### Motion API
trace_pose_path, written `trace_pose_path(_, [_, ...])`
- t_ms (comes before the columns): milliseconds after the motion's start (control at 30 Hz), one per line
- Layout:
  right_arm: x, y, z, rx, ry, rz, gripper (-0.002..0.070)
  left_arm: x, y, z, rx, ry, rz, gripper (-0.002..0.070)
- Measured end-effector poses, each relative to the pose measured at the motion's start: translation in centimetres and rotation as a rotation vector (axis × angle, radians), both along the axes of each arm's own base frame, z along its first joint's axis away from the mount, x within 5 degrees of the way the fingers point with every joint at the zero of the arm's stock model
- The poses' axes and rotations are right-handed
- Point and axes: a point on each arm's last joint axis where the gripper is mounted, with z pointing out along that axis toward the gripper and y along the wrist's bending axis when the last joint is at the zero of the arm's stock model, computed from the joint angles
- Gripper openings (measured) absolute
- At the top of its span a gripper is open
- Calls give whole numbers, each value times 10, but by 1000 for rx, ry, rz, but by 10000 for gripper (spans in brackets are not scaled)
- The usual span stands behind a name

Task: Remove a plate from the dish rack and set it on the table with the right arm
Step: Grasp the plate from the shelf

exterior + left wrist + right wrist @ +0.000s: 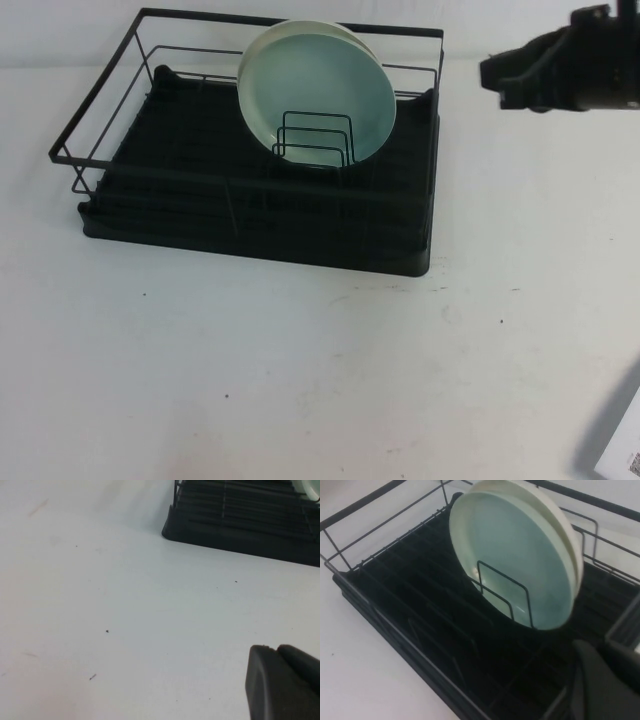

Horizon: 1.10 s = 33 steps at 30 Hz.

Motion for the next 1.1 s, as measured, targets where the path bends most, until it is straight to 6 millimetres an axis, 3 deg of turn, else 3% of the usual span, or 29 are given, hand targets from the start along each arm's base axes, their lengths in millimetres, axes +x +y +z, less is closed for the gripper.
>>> trace_pose_path(233, [27, 53, -9, -74, -76, 163, 172, 0, 0, 0, 0, 0, 0, -6])
trace_pose_path(367, [41, 74, -11, -137, -163, 238, 234, 0, 0, 0, 0, 0, 0, -6])
trace_pose_path(800, [102, 95, -46, -209, -242, 234, 302, 0, 0, 0, 0, 0, 0, -6])
trace_pose_path(1100, [121, 96, -54, -247, -305, 171, 304, 0, 0, 0, 0, 0, 0, -6])
